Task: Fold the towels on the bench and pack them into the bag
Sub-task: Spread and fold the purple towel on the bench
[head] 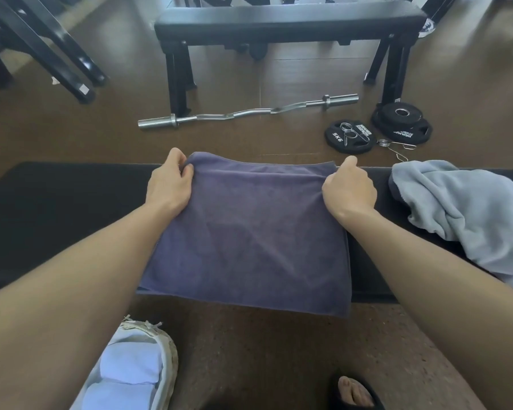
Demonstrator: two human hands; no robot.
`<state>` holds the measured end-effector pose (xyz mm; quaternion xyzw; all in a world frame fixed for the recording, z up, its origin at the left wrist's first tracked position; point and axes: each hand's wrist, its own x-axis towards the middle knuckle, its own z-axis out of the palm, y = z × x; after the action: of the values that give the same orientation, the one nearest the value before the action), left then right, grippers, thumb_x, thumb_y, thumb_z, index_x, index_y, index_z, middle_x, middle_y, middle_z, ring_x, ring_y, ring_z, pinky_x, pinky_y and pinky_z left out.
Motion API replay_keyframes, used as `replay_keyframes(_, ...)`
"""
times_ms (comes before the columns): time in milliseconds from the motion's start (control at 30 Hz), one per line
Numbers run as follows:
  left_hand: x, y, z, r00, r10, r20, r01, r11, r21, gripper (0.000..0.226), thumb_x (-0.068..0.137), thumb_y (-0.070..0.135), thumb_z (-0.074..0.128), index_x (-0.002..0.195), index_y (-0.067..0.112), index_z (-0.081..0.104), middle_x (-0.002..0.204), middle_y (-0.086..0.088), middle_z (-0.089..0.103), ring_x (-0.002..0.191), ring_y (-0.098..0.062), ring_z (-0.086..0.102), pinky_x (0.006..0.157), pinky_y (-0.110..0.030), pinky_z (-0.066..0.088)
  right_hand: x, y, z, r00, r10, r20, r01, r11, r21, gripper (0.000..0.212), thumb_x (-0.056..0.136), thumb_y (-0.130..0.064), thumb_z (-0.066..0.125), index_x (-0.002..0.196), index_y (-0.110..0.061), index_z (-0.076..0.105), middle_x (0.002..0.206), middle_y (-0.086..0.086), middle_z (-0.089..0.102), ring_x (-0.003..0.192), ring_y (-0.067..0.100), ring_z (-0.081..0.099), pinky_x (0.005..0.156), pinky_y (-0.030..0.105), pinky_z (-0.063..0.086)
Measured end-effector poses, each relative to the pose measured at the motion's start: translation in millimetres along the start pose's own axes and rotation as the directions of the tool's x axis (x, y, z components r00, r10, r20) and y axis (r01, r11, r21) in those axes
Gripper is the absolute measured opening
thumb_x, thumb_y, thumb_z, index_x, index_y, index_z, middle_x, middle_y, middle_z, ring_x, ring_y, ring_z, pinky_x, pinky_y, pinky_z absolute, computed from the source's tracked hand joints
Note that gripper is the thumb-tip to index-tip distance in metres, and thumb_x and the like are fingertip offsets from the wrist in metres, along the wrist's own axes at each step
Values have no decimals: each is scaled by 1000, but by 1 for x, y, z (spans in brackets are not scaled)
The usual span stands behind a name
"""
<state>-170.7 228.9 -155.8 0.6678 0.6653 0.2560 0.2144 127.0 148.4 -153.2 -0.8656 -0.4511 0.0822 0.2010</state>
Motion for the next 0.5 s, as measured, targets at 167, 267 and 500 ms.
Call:
replay_keyframes(167, 4, 14, 0, 999, -22, 30, 11, 950, 311, 20, 103, 32, 44, 110, 13, 42, 103, -13, 63, 87, -36, 58, 68, -40, 42, -1, -3, 2, 997, -78, -1, 78, 994, -74, 23, 97, -7, 42, 120, -6, 40, 116, 20, 61, 99, 40, 60, 70, 38, 35)
replay_keyframes(267, 5, 30, -2, 997, 43, 64, -63, 933, 355, 35, 103, 32, 43, 130, 10, 38, 121, -17, 60, 98, -40, 59, 76, -44, 46, 3, -6, -3, 988, -150, 28, 152, 977, -148, 40, 94, -8, 50, 132, -8, 38, 127, 21, 49, 105, 40, 57, 72, 39, 37)
replay_keyframes(500, 30, 44, -3, 974, 103, 199, -170, 920, 352, 54, 103, 22, 40, 155, 30, 29, 149, -17, 41, 127, -39, 49, 101, -49, 47, 21, -30, 7, 778, -624, 68, 619, 746, -243, 35, 94, -10, 47, 124, -15, 64, 120, 10, 61, 112, 34, 50, 90, 40, 38)
